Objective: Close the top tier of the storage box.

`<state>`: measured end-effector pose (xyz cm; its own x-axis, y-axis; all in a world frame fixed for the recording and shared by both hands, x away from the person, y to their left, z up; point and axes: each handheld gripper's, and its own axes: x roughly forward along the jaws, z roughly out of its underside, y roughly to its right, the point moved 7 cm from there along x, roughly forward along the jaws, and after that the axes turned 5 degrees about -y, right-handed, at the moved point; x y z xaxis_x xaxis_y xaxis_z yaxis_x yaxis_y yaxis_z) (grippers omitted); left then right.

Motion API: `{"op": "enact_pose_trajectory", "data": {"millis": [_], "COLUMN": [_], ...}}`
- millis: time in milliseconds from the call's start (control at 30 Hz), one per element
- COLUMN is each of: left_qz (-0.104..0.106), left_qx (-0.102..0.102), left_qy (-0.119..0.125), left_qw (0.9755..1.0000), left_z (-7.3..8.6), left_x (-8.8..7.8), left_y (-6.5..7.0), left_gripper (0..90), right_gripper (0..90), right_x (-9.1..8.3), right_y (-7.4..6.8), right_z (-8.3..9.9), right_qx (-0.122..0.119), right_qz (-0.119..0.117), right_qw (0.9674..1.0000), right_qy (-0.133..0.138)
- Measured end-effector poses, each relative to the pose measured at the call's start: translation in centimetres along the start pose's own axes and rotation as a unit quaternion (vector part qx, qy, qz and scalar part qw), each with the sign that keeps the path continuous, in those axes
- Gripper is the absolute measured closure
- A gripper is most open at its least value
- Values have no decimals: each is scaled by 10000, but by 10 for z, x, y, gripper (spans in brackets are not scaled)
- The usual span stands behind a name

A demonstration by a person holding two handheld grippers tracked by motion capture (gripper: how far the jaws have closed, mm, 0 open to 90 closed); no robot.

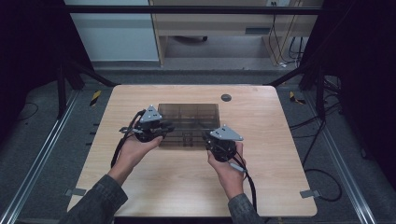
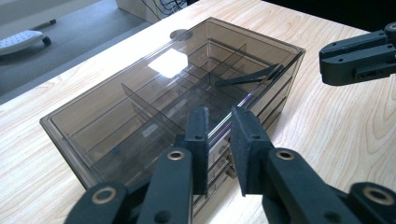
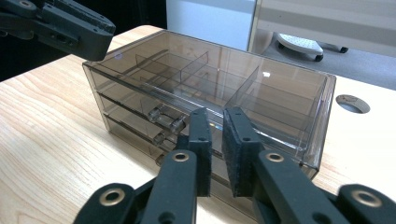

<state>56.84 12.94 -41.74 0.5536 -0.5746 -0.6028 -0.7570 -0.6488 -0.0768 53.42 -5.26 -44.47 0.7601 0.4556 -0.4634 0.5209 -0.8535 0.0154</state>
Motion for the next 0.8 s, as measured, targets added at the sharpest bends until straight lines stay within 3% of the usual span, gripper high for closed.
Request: {"op": "enact_pose_trajectory", "data": {"millis": [267,567,667,700,800], "left_qz": [-129,-175,-176,-201,-233], "left_qx": [45,50,50,51,33], "left_qy": [83,145,150,151,170], "left_qw": [9999,9997,9997,9997,9996], "left_z": [-1,-4,-5,-5,-6], "left_x": [-10,-17,-18,-19,-21], "left_y": [6,9,11,11,12], "left_gripper": [597,531,483,430,402], "right_gripper": [716,667,638,623,576], "right_x": [-8,-13,-14,-14,-14], "right_y": [0,3,2,2,3], "right_z": [-7,-10,-11,-11,-13], "right_qx": [-24,-36,-12,-17,-7], "right_qz": [-49,-12,-14,-13,-10], "right_qw": [10000,10000,10000,10000,10000], "right_qy": [-16,-3,-17,-21,-49]}}
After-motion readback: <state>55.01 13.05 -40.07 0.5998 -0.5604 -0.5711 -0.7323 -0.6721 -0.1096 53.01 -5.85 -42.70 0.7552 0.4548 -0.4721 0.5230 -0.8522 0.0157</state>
